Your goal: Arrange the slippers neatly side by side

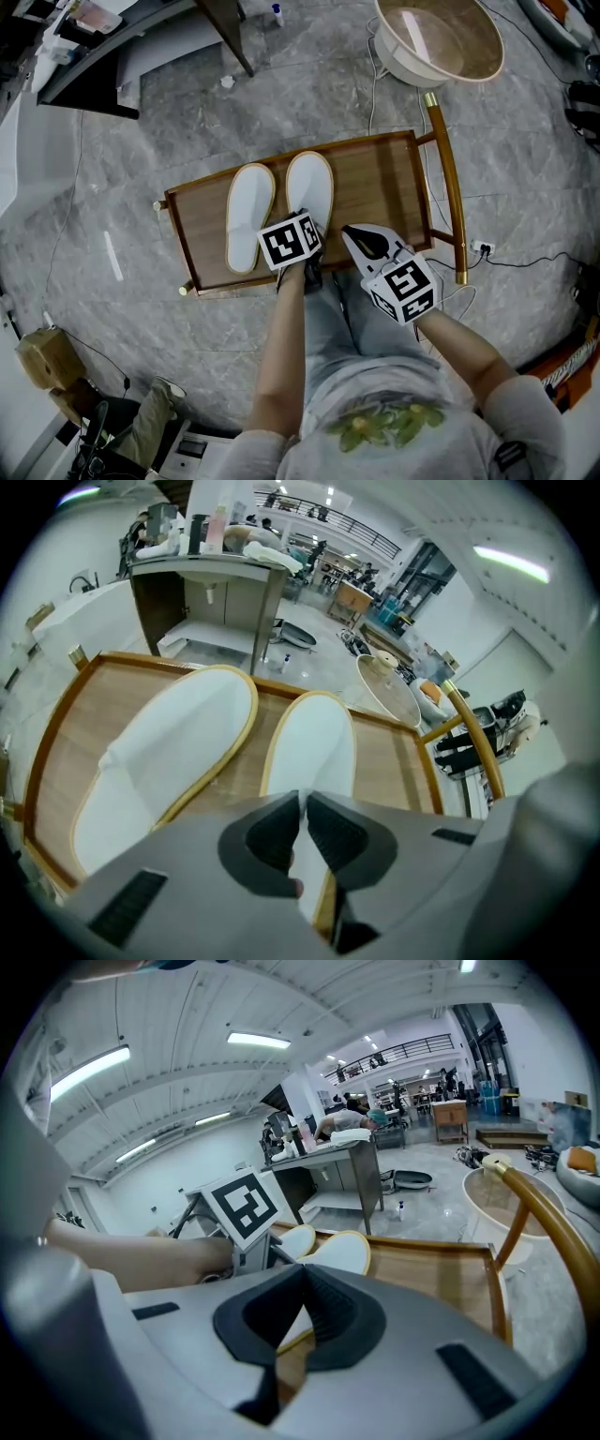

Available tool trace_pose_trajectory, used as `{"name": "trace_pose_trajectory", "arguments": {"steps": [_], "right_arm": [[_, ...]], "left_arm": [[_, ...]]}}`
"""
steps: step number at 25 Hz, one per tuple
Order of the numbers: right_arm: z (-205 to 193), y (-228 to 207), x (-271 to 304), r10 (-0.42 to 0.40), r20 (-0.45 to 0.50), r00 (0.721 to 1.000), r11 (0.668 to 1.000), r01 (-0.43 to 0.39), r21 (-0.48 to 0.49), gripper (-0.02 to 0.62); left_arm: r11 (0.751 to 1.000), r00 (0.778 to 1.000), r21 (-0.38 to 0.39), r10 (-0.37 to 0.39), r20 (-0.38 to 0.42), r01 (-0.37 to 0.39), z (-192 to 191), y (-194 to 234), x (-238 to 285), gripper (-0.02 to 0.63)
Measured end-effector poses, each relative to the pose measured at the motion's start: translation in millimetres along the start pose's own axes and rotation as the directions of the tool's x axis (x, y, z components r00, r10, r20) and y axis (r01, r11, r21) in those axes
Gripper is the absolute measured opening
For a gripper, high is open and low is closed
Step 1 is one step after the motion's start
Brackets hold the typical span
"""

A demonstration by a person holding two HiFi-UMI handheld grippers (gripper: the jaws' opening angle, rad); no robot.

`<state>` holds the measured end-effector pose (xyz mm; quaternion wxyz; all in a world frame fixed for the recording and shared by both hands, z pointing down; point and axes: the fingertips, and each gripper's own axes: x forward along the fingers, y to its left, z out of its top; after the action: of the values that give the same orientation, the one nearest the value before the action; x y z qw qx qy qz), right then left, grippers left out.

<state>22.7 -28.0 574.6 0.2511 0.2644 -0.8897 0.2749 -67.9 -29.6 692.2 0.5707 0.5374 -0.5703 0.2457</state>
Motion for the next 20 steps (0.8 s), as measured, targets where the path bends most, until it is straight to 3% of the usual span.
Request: {"name": "trace_pose_trajectory", "arguments": {"steps": [7,9,15,20], "right_arm": [[-4,1,-2,0.002,-0.006,1.000,1.000,-0.002,-0.002,0.006],[-5,2,-2,0.003,-0.007,1.000,1.000,-0.003,-0.002,0.006],[-5,1,-3,0.000,-0.004,1.000,1.000,0.000,-0.001,0.006],[-8,0,-3,-0.002,-0.011,1.000,1.000,0.002,0.005,0.006]], "left_arm": [[0.979,0.996,-0.182,-0.089,0.012,0.090,-1,-11,5,0.040],[0.978,0.996,-0.187,-0.092,0.008,0.092,-3,-13,7,0.040],[0.999,0.999,-0.029,-0.044,-0.019,0.043,-10,-12,11,0.037],[0.990,0.999,0.137,-0.034,-0.021,0.036,-10,-19,11,0.038]]}}
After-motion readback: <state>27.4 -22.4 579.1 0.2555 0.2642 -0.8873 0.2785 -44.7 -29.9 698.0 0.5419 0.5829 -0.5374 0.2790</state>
